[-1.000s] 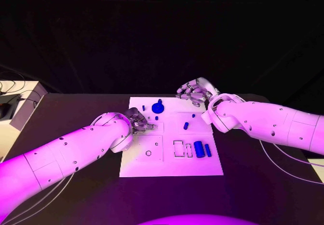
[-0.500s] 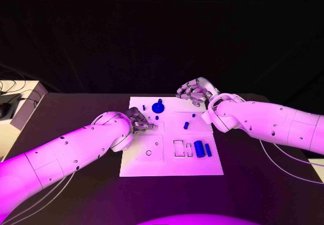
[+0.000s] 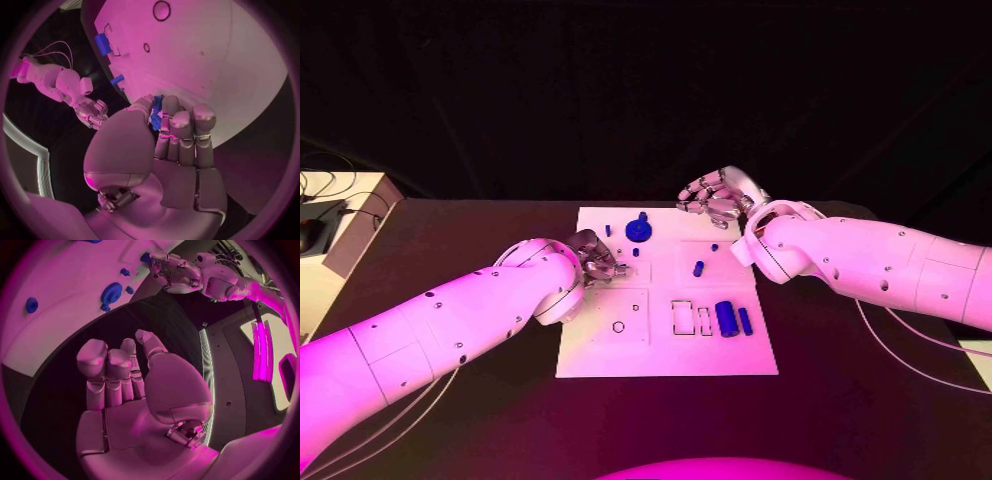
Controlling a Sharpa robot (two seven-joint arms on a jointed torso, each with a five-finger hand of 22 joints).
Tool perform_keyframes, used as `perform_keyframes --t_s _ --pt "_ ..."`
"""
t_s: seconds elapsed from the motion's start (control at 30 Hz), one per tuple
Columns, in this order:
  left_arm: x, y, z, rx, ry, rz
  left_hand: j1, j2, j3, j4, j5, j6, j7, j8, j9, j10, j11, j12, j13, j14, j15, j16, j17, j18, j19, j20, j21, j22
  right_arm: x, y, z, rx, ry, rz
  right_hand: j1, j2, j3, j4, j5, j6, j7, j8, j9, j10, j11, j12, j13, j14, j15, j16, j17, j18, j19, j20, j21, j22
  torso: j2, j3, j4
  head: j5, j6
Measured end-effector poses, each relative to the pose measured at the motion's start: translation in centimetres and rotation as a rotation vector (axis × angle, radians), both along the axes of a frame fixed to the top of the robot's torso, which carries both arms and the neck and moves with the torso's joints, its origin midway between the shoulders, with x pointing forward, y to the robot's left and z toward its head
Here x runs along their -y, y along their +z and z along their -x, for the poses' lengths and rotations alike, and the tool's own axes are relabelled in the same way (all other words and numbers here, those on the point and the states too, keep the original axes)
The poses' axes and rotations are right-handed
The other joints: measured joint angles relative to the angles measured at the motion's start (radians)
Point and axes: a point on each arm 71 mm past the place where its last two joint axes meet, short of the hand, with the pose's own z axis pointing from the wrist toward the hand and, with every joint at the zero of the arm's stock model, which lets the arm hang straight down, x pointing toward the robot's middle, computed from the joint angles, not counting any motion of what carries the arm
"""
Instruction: Assemble the parts on the task board
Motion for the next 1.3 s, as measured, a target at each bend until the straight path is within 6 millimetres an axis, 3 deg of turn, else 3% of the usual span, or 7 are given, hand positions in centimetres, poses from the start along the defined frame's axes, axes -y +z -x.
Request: perform_keyframes --t_s 0.23,0.3,0.37,0.4,0.47,0.97,1.3 --pt "-0.24 0.05 0.22 -0.009 0.000 0.017 -0.030 -0.002 0.040 -0.023 0.000 -0.023 0.002 0.025 -0.019 -0.001 0.001 0.000 -0.002 0.000 0.000 0.000 0.000 0.000 0.000 0.000 0.000 0.000 0.03 -0.04 0.01 -0.003 0.001 0.001 0.000 0.000 0.004 -0.004 0.004 0.000 0.000 0.000 0.000 0.000 0.000 0.000 0.000 0.000 0.000 0.000 0.000 0.000 0.000 0.000 0.000 0.000 0.001 -0.0004 0.0002 0.000 0.001" --pt "-0.28 0.07 0.27 -0.013 0.000 0.022 -0.039 0.001 0.077 -0.061 -0.001 -0.024 0.002 0.028 -0.015 0.001 0.000 0.000 -0.002 0.000 0.000 0.000 0.000 0.000 -0.004 0.004 0.000 0.000 0.04 -0.06 0.01 -0.005 0.001 0.002 0.000 0.000 0.004 -0.004 0.004 0.000 0.000 0.000 0.000 0.000 0.000 0.000 0.000 0.000 0.000 0.000 0.000 0.000 0.000 0.000 0.000 0.000 0.000 -0.0004 0.0003 0.000 0.002" --pt "-0.32 0.15 0.31 -0.018 0.001 0.029 -0.043 0.005 0.086 -0.069 -0.001 -0.027 0.005 0.032 -0.009 0.002 0.001 0.000 -0.004 0.000 0.000 -0.003 0.000 0.000 -0.004 0.004 0.000 -0.001 0.05 -0.07 0.02 -0.006 0.002 0.002 0.000 0.000 0.004 -0.004 0.004 0.000 0.000 0.000 0.000 0.000 0.000 0.000 0.000 0.000 0.000 0.000 0.000 0.000 0.000 0.000 0.000 0.000 0.000 -0.0003 0.0004 0.000 0.002" --pt "-0.33 0.21 0.32 -0.019 0.000 0.033 -0.044 0.006 0.158 -0.141 0.000 -0.028 0.003 0.032 -0.007 0.005 -0.001 0.000 -0.004 0.000 0.000 -0.004 0.000 0.000 -0.004 0.004 0.000 -0.001 0.05 -0.08 0.02 -0.006 0.002 0.002 0.000 0.000 0.004 -0.004 0.004 0.000 0.000 0.000 0.000 0.000 0.000 0.000 0.000 0.000 0.000 0.000 0.000 0.000 0.000 0.000 0.000 0.000 0.000 -0.0002 0.0006 0.000 0.003" --pt "-0.30 0.31 0.36 -0.025 -0.002 0.041 -0.046 0.005 0.195 -0.185 -0.001 -0.029 0.003 0.032 -0.006 0.005 -0.002 0.000 -0.005 0.000 0.000 -0.004 0.000 0.000 -0.004 0.004 0.000 -0.003 0.05 -0.10 0.02 -0.007 0.003 0.003 0.000 0.000 0.007 -0.007 0.010 0.000 0.000 0.000 0.000 0.000 0.000 0.000 0.000 0.000 0.000 0.000 0.000 0.000 0.000 0.000 0.000 0.000 0.000 -0.0001 0.0010 0.001 0.003" --pt "-0.70 0.77 0.24 -0.065 0.006 0.082 -0.065 0.016 0.215 -0.221 -0.002 -0.038 0.009 0.037 0.002 -0.006 0.001 0.000 -0.010 0.000 0.000 -0.017 -0.013 0.000 -0.014 0.007 -0.016 -0.014 0.03 -0.25 0.04 -0.016 0.007 0.008 0.000 0.000 0.015 -0.010 0.022 0.000 0.000 0.000 0.001 0.000 0.000 0.000 -0.001 0.000 0.000 -0.003 0.000 0.000 0.000 0.000 0.000 0.001 0.000 0.0005 0.0016 0.004 0.007" --pt "-0.96 0.75 0.21 -0.089 0.004 0.083 -0.085 -0.003 0.204 -0.228 -0.003 -0.027 -0.002 0.043 -0.008 -0.010 -0.002 0.021 -0.004 0.000 0.000 -0.017 -0.013 0.000 -0.014 0.007 -0.016 -0.016 0.07 -0.29 0.07 -0.019 0.009 0.010 0.000 0.000 0.018 -0.012 0.022 0.000 0.000 0.000 0.001 0.000 0.000 0.000 -0.001 0.000 0.000 -0.004 0.000 0.000 0.000 0.000 0.000 0.000 0.001 0.0005 0.0011 0.005 0.008"
